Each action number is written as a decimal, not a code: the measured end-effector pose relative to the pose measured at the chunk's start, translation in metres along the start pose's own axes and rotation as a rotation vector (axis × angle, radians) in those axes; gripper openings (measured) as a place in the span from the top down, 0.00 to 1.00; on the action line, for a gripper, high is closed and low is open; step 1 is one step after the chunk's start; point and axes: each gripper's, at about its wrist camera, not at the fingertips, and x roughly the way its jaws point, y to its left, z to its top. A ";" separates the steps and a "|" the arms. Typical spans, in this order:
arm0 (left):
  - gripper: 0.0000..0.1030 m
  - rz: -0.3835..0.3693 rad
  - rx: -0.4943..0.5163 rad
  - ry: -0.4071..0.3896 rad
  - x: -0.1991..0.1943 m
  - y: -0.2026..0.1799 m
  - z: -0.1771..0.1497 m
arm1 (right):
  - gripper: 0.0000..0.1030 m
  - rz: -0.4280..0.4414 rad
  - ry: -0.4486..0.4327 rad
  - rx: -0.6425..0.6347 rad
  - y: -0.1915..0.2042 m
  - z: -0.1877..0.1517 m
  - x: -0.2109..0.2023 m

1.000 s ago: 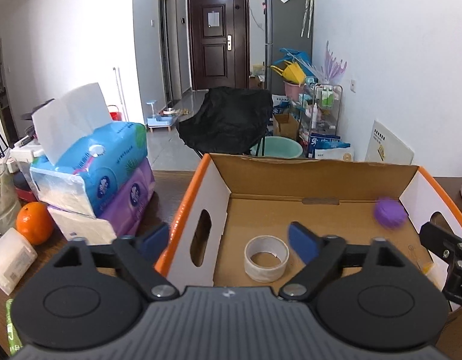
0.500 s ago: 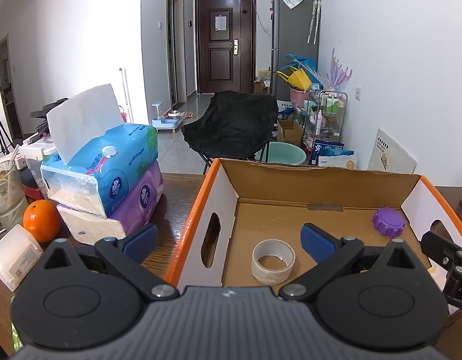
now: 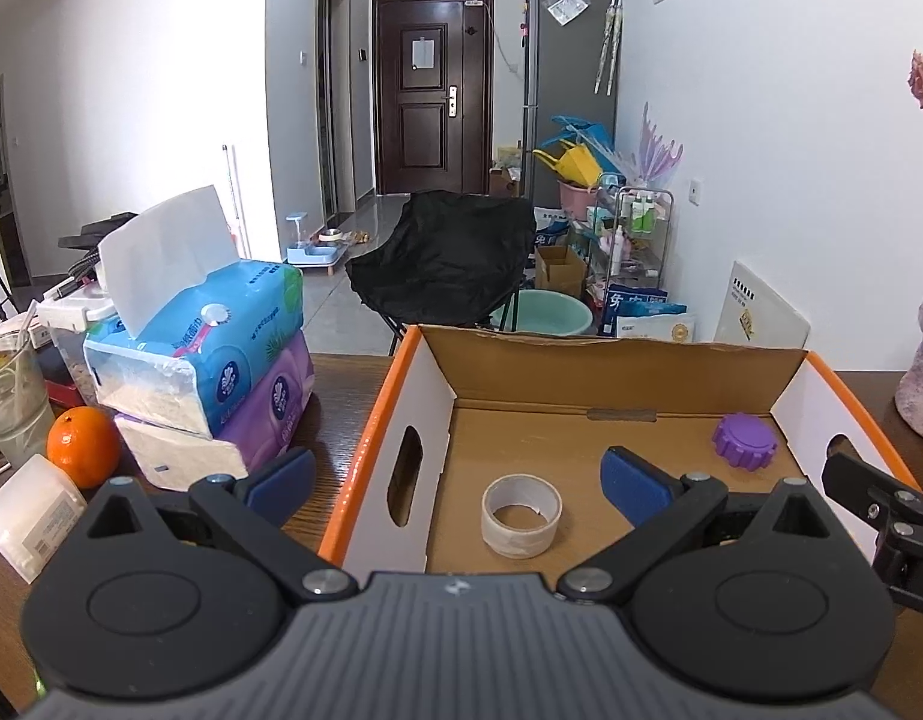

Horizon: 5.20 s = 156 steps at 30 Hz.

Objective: Organize rigid objects
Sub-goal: 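Move the left tool to the white tube bottle while the right tool approaches another white bottle cap, then grasp the white tube bottle with the left tool while the right tool grasps the white bottle cap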

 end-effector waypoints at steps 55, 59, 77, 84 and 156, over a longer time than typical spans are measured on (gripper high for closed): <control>0.00 -0.020 0.002 0.024 -0.131 0.029 -0.069 | 0.00 0.014 -0.033 -0.050 0.001 -0.050 -0.135; 0.00 -0.021 -0.008 0.030 -0.139 0.032 -0.075 | 0.00 0.017 -0.030 -0.055 0.005 -0.055 -0.146; 0.00 -0.019 0.015 0.111 -0.154 0.025 -0.113 | 0.00 0.008 0.003 -0.032 0.001 -0.079 -0.177; 0.00 -0.020 0.031 0.160 -0.145 0.019 -0.128 | 0.00 -0.006 0.031 -0.028 -0.007 -0.092 -0.184; 0.72 -0.034 -0.139 0.171 -0.093 0.089 -0.094 | 0.62 -0.032 0.239 -0.032 0.039 -0.090 -0.037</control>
